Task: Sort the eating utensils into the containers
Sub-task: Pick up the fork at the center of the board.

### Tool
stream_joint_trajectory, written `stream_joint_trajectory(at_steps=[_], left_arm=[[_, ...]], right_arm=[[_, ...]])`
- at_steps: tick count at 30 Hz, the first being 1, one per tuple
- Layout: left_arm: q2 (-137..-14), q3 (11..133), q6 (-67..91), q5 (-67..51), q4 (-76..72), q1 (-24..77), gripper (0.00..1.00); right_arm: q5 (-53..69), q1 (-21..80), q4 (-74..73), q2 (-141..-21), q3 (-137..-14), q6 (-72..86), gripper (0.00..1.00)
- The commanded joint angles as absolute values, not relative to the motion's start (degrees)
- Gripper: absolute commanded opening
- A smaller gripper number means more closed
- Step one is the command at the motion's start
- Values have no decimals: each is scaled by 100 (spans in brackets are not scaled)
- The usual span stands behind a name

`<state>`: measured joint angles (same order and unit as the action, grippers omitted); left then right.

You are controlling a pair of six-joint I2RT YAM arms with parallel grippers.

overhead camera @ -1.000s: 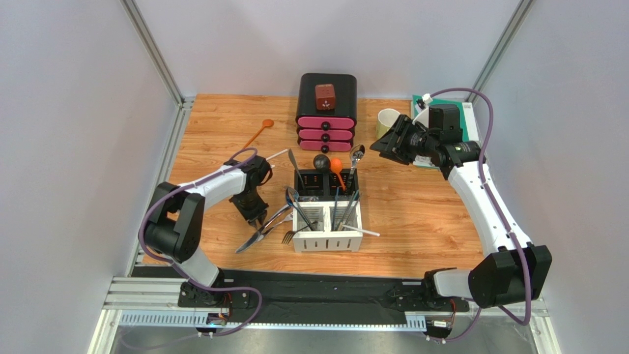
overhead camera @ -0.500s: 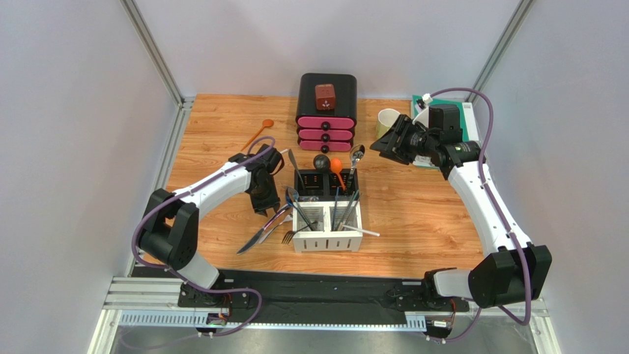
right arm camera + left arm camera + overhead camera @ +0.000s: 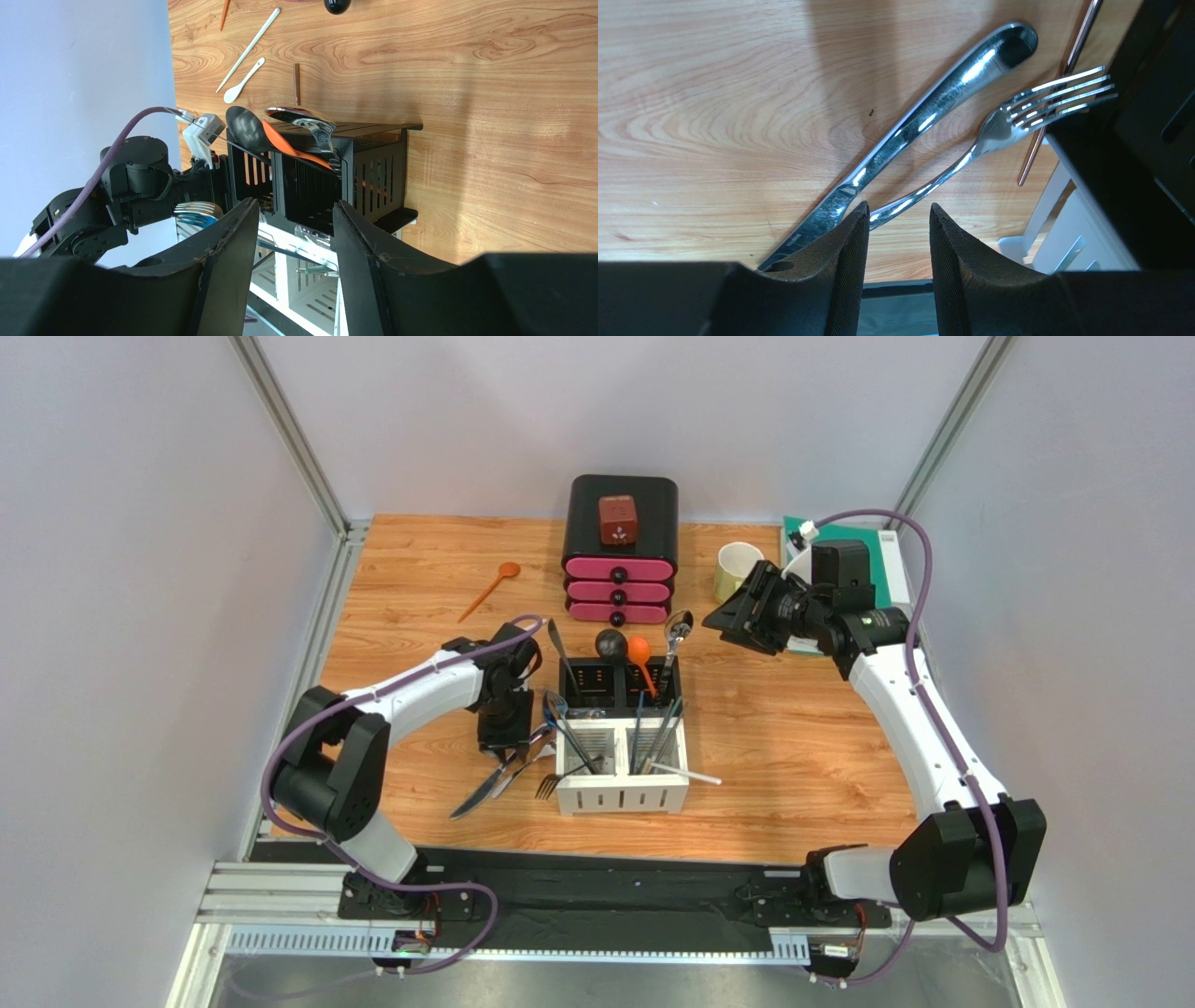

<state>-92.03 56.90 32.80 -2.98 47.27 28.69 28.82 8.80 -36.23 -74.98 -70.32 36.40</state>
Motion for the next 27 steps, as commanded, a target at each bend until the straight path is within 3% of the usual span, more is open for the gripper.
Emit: stream_joint_trajectory(at_steps=[1, 27], left_arm=[[-9228, 5801, 2567, -413, 4649, 2944, 43], [-10274, 6064, 2575, -53, 4333, 3419, 39]], right_arm=[[2918, 844, -3445, -7339, -7022, 3612, 49], [2936, 782, -3454, -7260, -6970, 3630, 49]])
